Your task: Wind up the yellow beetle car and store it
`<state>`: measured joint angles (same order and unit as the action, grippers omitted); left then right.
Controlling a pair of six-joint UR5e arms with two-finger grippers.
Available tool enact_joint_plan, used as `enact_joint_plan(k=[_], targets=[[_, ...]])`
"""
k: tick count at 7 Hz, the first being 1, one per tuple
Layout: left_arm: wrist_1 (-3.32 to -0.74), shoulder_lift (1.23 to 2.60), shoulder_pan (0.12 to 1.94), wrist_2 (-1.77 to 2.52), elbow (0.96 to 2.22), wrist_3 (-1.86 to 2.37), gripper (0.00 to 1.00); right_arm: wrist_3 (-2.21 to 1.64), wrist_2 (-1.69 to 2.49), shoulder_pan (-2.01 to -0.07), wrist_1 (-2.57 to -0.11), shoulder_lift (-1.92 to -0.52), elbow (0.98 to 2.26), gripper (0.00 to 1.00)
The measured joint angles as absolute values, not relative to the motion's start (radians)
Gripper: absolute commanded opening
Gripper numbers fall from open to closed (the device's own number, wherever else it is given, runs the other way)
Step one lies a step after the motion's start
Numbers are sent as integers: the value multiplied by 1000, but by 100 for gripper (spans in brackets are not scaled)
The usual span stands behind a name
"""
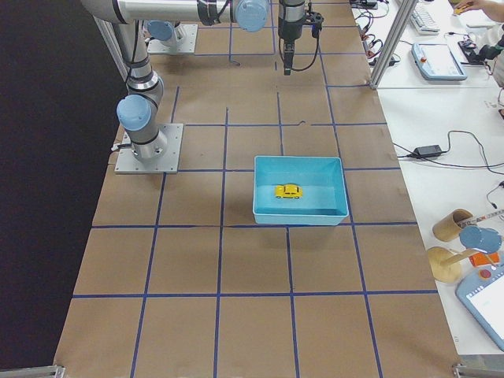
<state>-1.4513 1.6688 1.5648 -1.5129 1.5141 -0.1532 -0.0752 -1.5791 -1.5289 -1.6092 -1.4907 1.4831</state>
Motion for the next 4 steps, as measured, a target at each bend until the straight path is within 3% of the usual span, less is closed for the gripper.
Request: enact_joint_plan(k=[4], targets=[[-1451,1661,1565,-1509,1521,-153,100,-108,-1570,-1553,-1598,-1485,1486,100]])
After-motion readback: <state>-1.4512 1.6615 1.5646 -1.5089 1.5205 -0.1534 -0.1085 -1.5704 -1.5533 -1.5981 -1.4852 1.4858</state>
